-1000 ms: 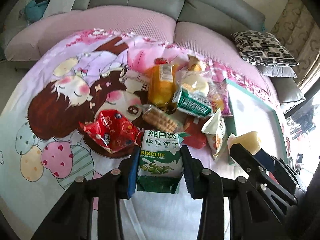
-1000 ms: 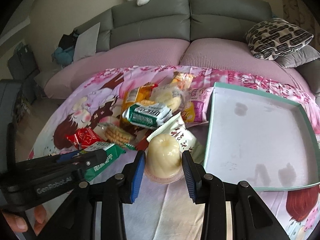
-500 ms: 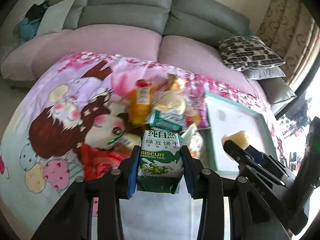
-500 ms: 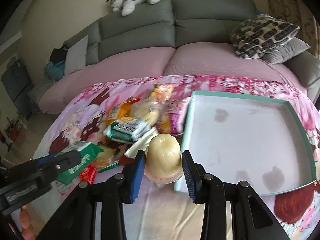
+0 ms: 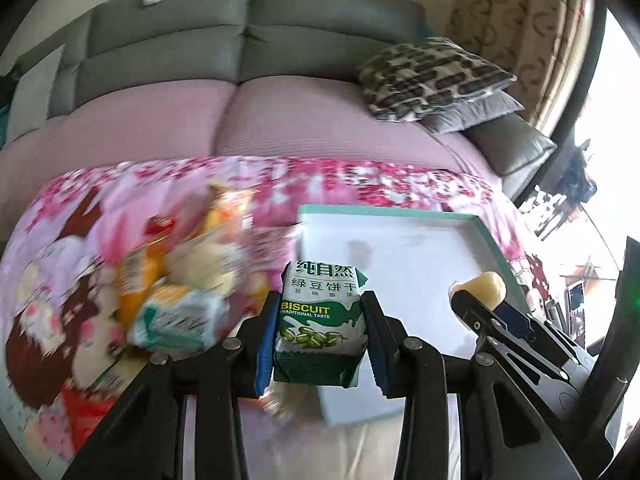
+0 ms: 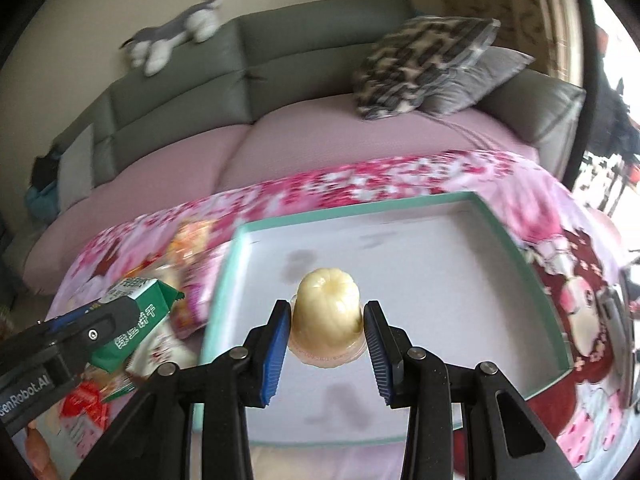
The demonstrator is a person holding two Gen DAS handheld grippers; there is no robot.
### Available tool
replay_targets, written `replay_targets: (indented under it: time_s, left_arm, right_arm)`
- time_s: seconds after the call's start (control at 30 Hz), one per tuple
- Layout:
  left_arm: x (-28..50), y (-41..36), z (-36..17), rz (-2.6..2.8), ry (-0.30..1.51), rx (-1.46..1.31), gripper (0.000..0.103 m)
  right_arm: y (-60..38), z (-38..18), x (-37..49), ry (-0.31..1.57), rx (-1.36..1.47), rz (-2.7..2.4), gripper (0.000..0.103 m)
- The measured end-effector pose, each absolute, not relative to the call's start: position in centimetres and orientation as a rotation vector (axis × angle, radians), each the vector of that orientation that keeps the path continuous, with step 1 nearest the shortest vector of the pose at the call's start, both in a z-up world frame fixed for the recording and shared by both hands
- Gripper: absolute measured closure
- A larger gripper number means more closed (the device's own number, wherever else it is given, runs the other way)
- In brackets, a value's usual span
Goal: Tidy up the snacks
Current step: 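Carry the jelly cup into the tray with the right tool while the left sets the box inside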
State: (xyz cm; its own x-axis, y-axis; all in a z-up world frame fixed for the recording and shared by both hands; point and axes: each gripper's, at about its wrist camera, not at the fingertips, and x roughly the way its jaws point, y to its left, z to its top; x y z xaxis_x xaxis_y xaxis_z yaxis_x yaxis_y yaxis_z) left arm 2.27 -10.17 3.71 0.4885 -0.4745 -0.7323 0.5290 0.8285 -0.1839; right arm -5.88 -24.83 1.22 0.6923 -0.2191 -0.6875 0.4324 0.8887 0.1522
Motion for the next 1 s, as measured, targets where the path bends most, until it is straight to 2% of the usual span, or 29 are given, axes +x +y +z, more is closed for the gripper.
replay_targets:
  time_s: [0.33,1.0]
  left_arm:
    - [3.8,-16.4,1.3,-0.664,0.868,0.145,0.062]
    - [6.0,-19.9,-2.6,-0.653,0.871,0.169,0.062]
  right_arm:
    - [-31.1,-0.4,-7.5,0.736,0.411,-0.525,0.063]
    - [-34.6,-3.3,-7.0,0.782,0.432,-0.633,0.063]
